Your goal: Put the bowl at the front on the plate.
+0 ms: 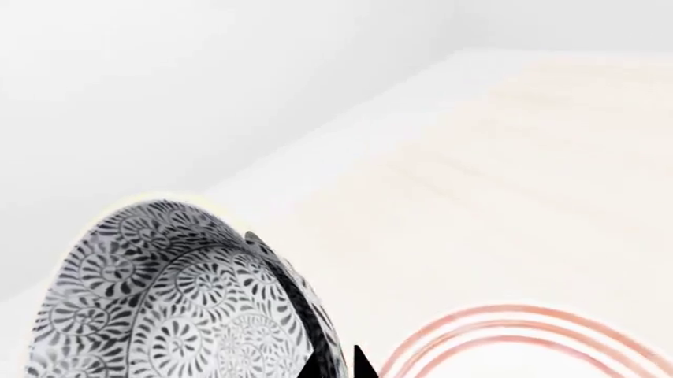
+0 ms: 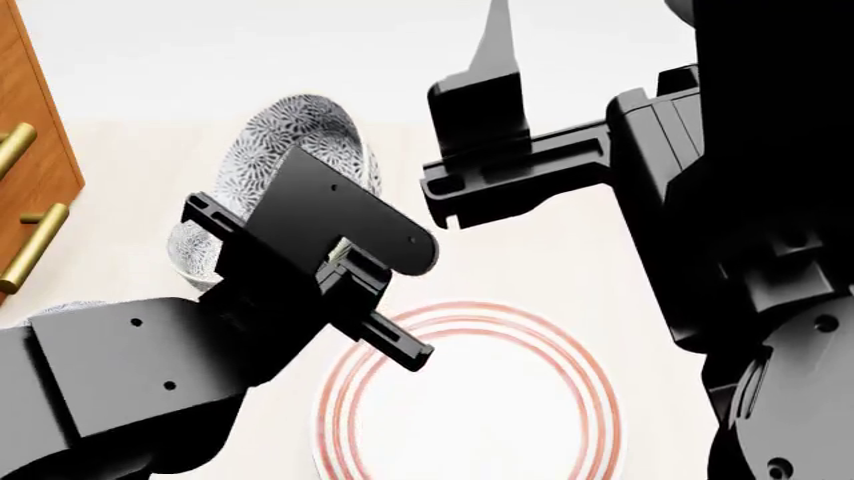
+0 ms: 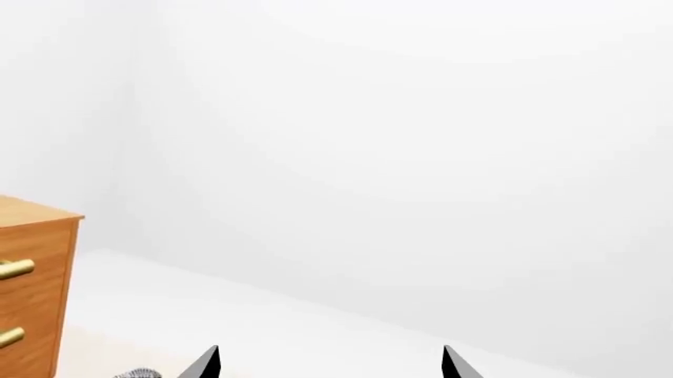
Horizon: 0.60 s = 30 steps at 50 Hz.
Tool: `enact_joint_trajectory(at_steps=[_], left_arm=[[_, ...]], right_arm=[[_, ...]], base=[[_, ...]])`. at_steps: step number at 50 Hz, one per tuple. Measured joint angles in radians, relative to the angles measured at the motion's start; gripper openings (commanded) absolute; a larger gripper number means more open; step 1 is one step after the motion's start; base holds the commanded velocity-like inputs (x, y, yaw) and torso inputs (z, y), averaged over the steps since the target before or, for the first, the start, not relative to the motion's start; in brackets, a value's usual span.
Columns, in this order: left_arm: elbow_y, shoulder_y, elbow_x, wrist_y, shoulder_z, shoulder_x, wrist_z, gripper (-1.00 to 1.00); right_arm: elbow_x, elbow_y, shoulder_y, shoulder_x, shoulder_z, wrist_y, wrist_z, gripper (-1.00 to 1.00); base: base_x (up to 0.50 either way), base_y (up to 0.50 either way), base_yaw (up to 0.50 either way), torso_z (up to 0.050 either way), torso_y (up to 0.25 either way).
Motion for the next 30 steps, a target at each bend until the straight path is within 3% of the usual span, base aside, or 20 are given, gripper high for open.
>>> enact_joint_trajectory(at_steps=[30], left_arm=[[-0.288, -0.078, 0.148, 0.118, 0.139, 0.121, 0.091, -1.0]], right_arm=[[0.039, 0.016, 0.089, -0.01, -0.018, 0.014, 0.017, 1.0]], base=[[0.0, 0.0, 0.0, 0.0, 0.001]])
